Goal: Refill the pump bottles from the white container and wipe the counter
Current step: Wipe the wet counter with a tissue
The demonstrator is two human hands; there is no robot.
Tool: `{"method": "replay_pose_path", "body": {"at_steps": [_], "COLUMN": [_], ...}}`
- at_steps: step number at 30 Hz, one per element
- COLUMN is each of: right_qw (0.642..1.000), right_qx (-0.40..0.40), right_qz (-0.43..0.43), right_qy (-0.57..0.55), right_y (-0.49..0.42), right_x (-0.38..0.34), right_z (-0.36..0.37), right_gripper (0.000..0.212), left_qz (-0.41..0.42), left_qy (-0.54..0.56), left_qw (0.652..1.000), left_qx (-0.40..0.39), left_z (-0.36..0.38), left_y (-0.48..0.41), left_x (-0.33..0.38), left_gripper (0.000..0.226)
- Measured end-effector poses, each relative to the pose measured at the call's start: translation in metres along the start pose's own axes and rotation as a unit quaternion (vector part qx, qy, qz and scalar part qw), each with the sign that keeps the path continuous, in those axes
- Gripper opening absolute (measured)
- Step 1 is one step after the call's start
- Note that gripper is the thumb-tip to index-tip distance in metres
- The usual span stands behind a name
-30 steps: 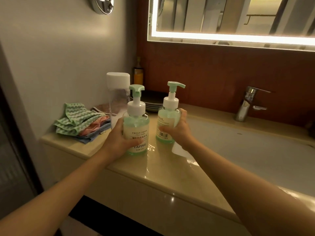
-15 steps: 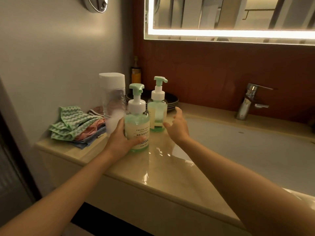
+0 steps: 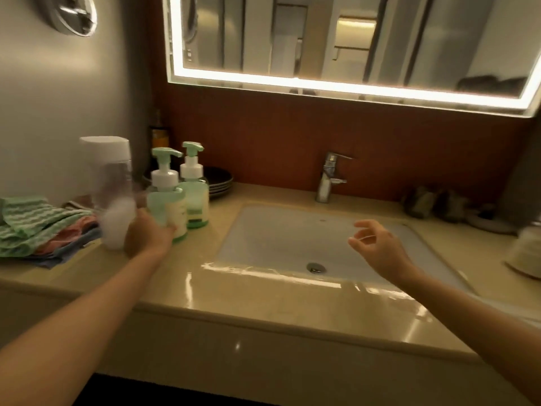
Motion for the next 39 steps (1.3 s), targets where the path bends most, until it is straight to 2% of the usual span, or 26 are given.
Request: {"method": "replay_pose_path", "body": {"at_steps": [3,4,6,9,11,15,20,26,29,32,39], "right_qw": [0.998,0.997,0.993,0.984,0.981,0.975,0.965,0.961,0.96,0.963,0.962], "right_qx": [0.015,0.026,0.041,0.04,0.043,0.03,0.002,-0.037,-0.067,-0.09,-0.154], "right_qz": [0.016,0.027,0.06,0.113,0.129,0.15,0.144,0.135,0.139,0.129,0.125], "right_qy": [0.053,0.07,0.096,0.129,0.141,0.164,0.221,0.237,0.233,0.217,0.189], "right_y": [0.022,0.029,0.043,0.07,0.087,0.118,0.14,0.147,0.149,0.151,0.156], "right_x": [0.034,0.048,0.075,0.115,0.132,0.158,0.175,0.192,0.2,0.208,0.215], "right_z": [-0.046,-0.062,-0.087,-0.124,-0.144,-0.168,-0.182,-0.184,-0.18,-0.175,-0.161], "right_gripper": [0.03,0.029,0.027,0.022,0.018,0.017,0.021,0.023,0.027,0.032,0.047], "left_qz": [-0.05,-0.031,0.067,0.226,0.283,0.344,0.39,0.435,0.485,0.517,0.528], "left_qy": [0.05,0.055,0.038,0.055,0.072,0.097,0.092,0.055,0.004,-0.061,-0.099], "left_qw": [0.995,0.994,0.99,0.971,0.956,0.915,0.867,0.823,0.778,0.741,0.712], "left_qx": [0.064,0.09,0.118,0.048,-0.034,-0.186,-0.294,-0.361,-0.4,-0.424,-0.452], "left_z": [-0.009,-0.012,-0.009,0.033,0.067,0.128,0.188,0.237,0.26,0.279,0.289], "left_y": [0.012,0.021,0.043,0.097,0.142,0.237,0.336,0.412,0.442,0.461,0.463], "left_x": [0.007,0.015,0.043,0.106,0.149,0.216,0.264,0.297,0.303,0.302,0.294], "left_gripper": [0.053,0.05,0.041,0.032,0.031,0.035,0.038,0.033,0.024,0.025,0.038]}}
Point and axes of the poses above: each hand's wrist, its own y-axis away from the middle knuckle, its own z-axis out of the palm, x = y × z, the point moved 9 cm from there along -y, towards the middle knuckle, and after that the axes turned 3 degrees about -z, right-handed, at the moved point
